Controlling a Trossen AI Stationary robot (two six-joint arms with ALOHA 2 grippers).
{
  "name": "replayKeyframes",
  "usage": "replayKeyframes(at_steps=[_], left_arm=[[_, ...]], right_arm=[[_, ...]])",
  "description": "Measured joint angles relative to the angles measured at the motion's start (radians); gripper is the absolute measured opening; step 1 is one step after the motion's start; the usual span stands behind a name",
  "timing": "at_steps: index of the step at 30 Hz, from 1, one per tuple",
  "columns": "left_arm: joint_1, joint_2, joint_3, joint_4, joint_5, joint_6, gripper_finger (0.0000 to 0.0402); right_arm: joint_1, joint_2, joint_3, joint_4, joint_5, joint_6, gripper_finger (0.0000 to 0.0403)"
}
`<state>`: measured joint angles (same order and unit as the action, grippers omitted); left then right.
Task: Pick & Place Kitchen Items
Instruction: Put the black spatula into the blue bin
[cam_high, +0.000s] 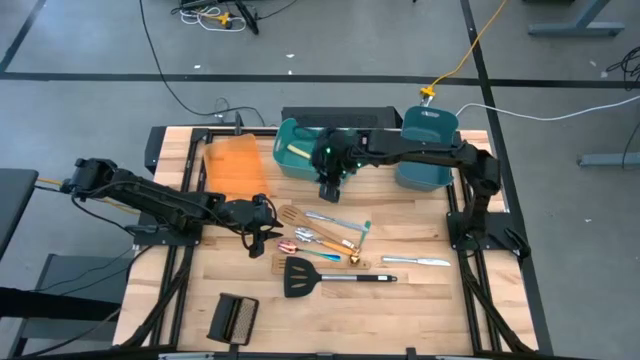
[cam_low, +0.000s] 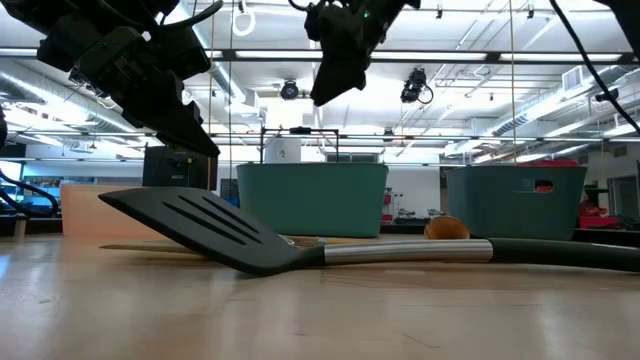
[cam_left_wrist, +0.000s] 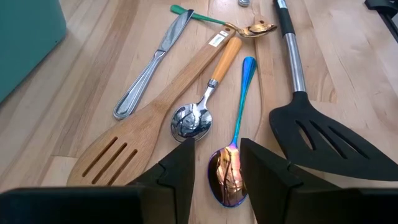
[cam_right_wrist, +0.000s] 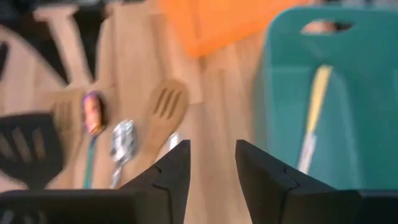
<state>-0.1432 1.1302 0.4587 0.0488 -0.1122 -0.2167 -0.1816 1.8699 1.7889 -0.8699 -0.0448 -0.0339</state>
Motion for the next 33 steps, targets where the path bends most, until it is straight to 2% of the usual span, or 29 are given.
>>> replayKeyframes(at_steps=[9,17,33], left_arm=[[0.000,0.000,0.000,-0.002,0.000,0.001,0.0133],[-0.001,0.000,0.000,-0.002,0.000,0.000,0.0133],[-0.001,0.000,0.000,-0.001,0.000,-0.007,0.0133]], right_arm=[[0.126,-0.004,0.000,-0.102,0.001,0.099,0.0131],[0.258,-0.003,0.000,-0.122,0.007,0.179,0.0131],[0.501,-0.002,0.000,-0.227,0.208,0.361,0.0131]])
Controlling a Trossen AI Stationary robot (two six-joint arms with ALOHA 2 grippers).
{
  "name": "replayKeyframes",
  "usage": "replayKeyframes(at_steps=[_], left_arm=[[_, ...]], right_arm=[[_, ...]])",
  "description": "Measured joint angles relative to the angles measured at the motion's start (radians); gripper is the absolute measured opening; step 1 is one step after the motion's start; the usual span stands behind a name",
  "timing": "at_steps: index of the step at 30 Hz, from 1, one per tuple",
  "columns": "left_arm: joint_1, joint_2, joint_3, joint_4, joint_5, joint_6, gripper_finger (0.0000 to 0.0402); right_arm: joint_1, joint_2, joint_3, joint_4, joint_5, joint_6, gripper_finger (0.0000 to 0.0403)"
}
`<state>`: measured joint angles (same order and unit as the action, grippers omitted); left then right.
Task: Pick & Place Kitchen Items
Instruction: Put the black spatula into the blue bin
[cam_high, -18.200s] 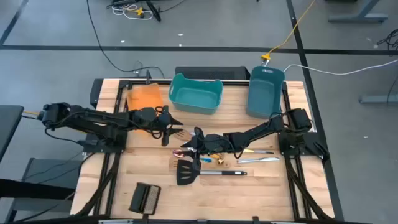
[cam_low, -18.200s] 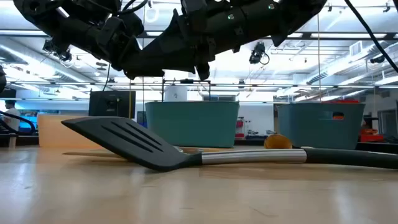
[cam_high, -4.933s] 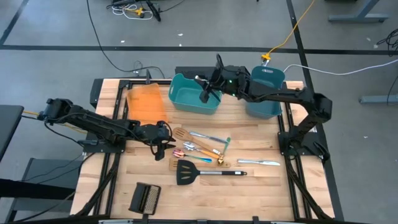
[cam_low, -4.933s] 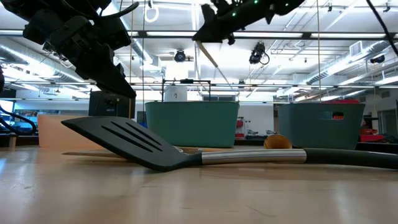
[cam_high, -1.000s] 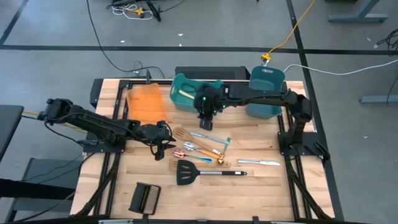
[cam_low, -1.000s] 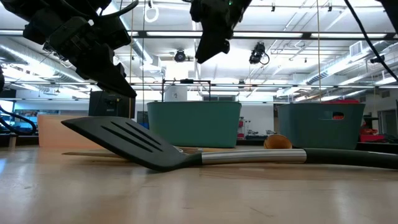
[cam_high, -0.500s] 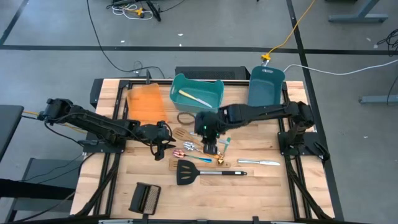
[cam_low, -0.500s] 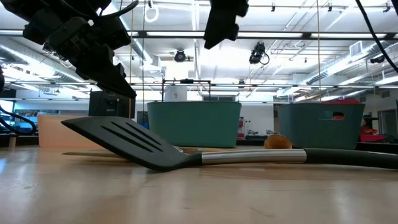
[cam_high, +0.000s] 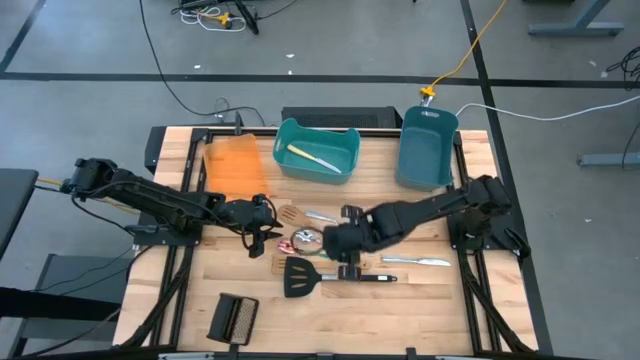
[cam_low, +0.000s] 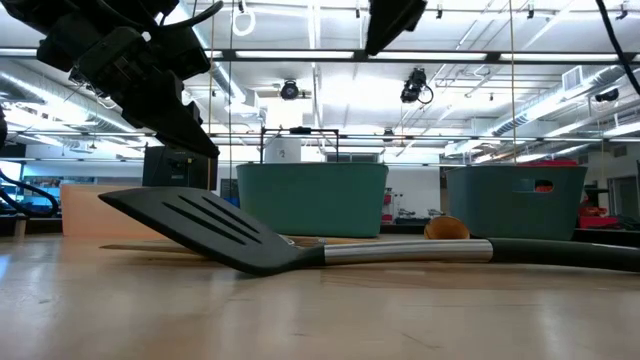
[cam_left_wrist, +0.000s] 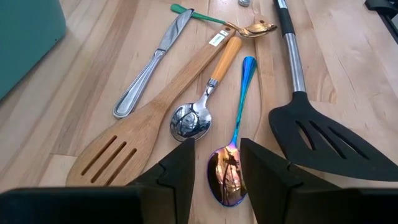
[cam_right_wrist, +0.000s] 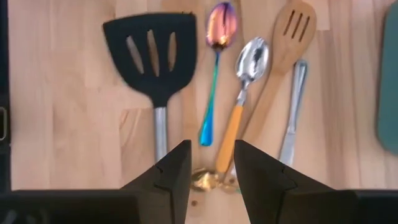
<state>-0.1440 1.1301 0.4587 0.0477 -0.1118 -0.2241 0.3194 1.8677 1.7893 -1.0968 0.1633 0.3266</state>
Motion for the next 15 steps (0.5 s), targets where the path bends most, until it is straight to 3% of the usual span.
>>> replayKeyframes(at_steps=[6,15], left_arm=[[0.000,0.000,0.000,0.001,0.000,0.000,0.0133],[0.000,0.000,0.000,0.001,0.000,-0.001,0.0133]], right_arm=[[0.080,0.000,-0.032,0.013,0.021,0.068,0.0131],[0.163,0.002,-0.212,0.144,-0.005,0.152,0.0131]])
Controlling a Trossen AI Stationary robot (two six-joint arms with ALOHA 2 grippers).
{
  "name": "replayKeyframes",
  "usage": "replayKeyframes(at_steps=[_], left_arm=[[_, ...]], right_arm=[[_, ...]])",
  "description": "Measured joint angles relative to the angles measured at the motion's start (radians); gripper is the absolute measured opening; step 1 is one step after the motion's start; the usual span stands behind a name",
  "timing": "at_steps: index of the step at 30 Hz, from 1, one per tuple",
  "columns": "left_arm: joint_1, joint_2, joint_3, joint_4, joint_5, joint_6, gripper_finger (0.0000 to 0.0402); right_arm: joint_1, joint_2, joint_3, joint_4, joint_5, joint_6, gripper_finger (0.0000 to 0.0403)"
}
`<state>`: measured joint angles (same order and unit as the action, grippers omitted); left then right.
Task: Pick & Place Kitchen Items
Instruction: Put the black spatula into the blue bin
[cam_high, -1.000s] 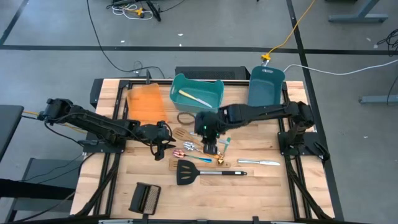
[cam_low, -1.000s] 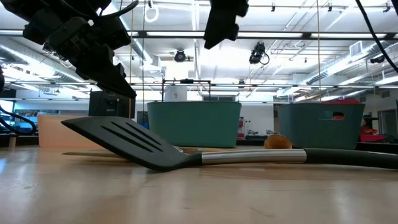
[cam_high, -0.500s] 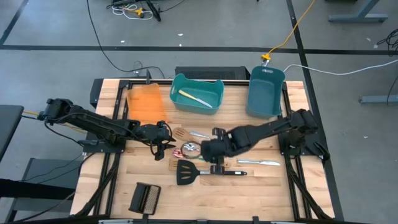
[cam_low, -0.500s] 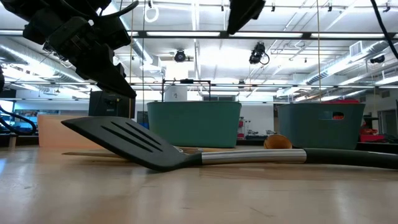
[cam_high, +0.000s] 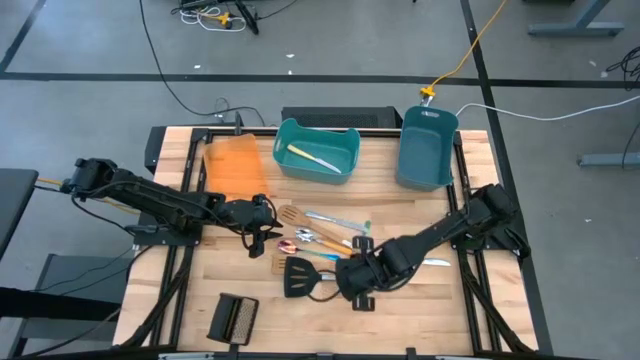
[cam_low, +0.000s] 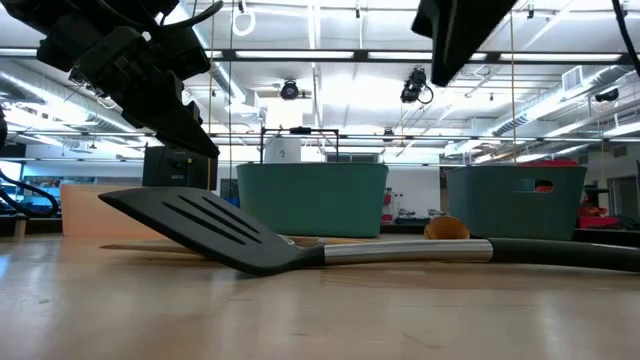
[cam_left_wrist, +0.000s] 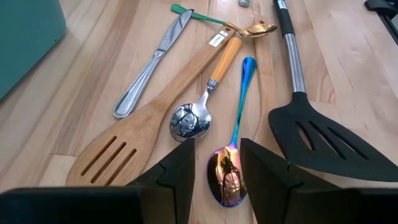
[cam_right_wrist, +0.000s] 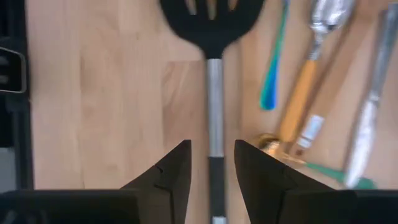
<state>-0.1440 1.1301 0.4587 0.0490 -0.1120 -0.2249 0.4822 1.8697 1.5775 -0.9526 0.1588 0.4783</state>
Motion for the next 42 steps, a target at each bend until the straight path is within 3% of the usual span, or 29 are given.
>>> replayKeyframes(at_steps=[18,26,42], left_arm=[[0.001,0.000,0.000,0.000,0.000,-0.027,0.0133],[0.001,0.000,0.000,0.000,0.000,-0.034,0.0133],[0.001,0.000,0.000,0.000,0.000,-0.034,0.0133]], right_arm=[[0.030,-0.001,-0.302,0.209,-0.070,0.062,0.0131],[0.029,-0.001,-0.369,0.310,-0.073,0.064,0.0131],[0.021,-0.003,-0.399,0.333,-0.075,0.052,0.0131]])
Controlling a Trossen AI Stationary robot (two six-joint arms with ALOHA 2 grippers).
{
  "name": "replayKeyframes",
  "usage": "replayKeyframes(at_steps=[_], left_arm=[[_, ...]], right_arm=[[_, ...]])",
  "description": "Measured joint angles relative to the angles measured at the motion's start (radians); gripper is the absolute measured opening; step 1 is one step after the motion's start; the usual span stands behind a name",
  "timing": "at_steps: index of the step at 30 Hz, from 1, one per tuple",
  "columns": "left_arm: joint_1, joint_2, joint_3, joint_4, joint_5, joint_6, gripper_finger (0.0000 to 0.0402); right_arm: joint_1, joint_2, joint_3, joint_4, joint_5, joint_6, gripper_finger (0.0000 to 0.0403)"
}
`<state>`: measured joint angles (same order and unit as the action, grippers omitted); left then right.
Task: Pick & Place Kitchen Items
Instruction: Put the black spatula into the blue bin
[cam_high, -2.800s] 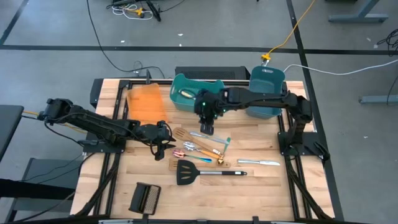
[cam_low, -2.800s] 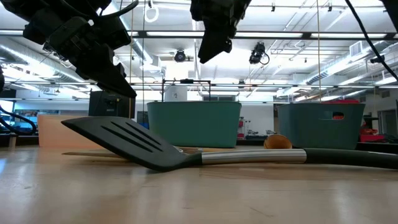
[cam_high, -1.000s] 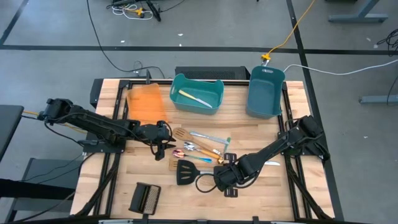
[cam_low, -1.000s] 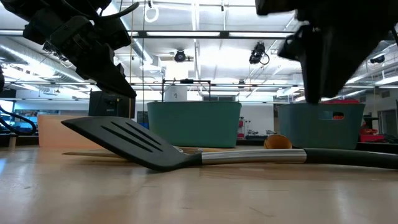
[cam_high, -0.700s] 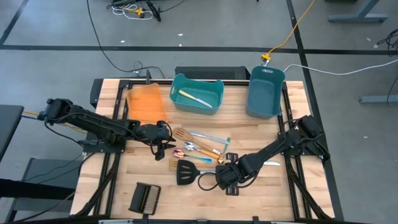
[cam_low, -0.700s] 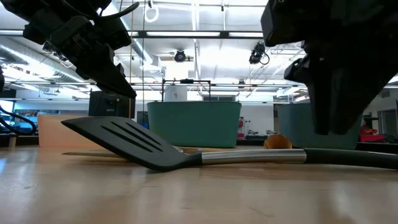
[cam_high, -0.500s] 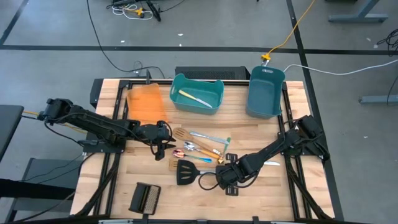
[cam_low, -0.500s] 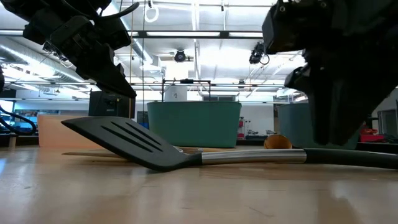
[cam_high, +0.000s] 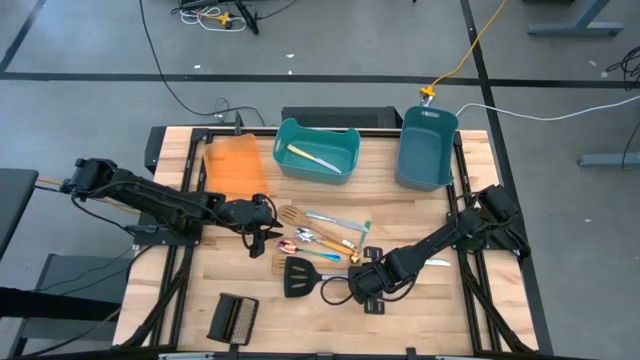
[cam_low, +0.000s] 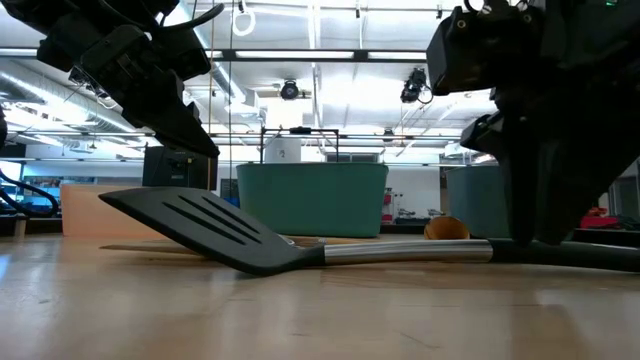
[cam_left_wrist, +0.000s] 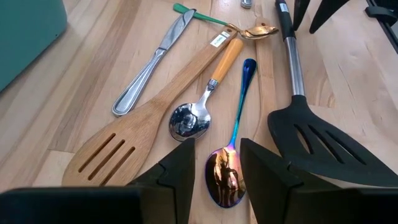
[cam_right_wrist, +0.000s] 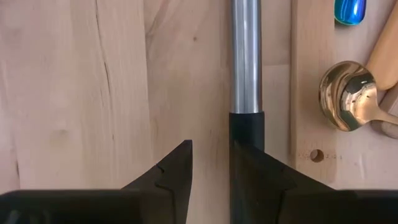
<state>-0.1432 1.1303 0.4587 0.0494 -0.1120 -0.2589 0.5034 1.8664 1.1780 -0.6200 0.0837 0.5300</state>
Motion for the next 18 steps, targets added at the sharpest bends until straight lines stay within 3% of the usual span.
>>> replayKeyframes(at_steps=[18], left_arm=[[0.000,0.000,0.000,0.000,0.000,-0.001,0.0133]], right_arm=[[-0.019,0.003,0.049,-0.079,0.040,-0.033,0.0131]])
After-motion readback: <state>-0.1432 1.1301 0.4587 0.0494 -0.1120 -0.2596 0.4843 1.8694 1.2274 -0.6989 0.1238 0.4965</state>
